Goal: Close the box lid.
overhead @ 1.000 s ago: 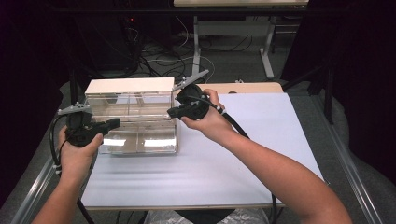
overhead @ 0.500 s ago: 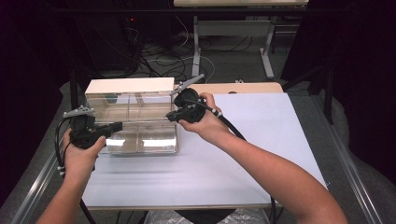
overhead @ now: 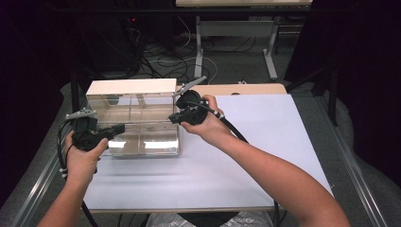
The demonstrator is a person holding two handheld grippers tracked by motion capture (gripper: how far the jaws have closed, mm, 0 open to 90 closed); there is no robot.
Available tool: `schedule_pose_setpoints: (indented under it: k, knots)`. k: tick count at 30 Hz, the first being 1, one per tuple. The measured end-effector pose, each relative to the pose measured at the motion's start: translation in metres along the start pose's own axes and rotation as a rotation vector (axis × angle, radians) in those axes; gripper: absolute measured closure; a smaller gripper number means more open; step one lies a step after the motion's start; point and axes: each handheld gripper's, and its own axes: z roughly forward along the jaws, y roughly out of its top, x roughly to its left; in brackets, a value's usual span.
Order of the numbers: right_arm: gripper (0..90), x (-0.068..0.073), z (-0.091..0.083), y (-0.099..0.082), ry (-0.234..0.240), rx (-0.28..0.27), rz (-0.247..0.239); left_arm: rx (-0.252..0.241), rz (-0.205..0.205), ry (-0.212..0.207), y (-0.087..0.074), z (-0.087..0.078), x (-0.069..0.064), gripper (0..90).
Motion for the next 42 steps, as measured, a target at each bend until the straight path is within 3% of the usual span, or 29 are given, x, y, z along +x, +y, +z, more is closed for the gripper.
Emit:
schedule_pose_setpoints:
  k: [23, 28, 42]
  knots:
    - [90.0, -0.001, 0.001, -0.001, 0.005, -0.003, 0.005, 0.001, 0.018, -0.011, 0.000, -0.005, -0.005, 90.0]
    - [90.0, -0.001, 0.000, -0.001, -0.002, -0.008, 0.003, -0.022, 0.023, -0.013, 0.003, -0.010, -0.008, 90.0]
    - [90.0, -0.003, -0.014, -0.005, 0.005, -0.028, 0.010, -0.025, 0.049, -0.004, 0.012, -0.014, -0.015, 90.0]
